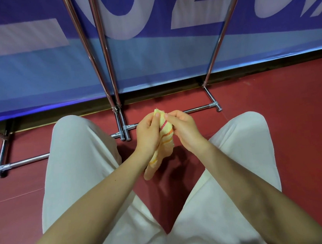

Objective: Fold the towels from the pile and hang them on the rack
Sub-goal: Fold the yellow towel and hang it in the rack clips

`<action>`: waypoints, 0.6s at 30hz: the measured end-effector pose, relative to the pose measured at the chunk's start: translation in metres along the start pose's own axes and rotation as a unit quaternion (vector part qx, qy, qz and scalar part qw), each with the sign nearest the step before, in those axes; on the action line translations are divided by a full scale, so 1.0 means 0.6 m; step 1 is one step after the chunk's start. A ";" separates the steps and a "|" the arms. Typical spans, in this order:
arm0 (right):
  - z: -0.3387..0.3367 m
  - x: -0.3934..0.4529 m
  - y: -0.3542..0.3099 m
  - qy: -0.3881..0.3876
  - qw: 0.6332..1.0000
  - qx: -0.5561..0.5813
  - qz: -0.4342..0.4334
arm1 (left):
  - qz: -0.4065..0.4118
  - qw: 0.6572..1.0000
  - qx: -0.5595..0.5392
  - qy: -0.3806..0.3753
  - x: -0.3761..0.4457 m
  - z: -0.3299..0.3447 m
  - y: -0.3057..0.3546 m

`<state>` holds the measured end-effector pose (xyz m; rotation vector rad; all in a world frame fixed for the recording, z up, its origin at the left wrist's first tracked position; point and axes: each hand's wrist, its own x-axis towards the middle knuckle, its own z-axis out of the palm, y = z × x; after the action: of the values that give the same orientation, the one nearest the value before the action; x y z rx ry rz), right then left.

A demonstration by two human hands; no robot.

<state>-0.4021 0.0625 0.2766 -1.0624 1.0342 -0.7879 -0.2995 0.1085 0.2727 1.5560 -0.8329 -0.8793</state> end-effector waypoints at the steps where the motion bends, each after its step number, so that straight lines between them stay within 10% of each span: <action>1: -0.001 -0.003 -0.001 -0.012 1.000 -0.016 -0.008 | 0.008 1.000 0.011 0.002 0.001 -0.003 -0.002; 18: -0.026 -0.007 0.067 -0.091 0.953 -0.279 -0.073 | 0.013 0.991 -0.132 0.018 0.042 -0.081 0.056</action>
<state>-0.4166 0.0744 0.2374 -1.6795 1.0529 -0.5062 -0.2466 0.1042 0.3091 1.3224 -0.6801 -0.9017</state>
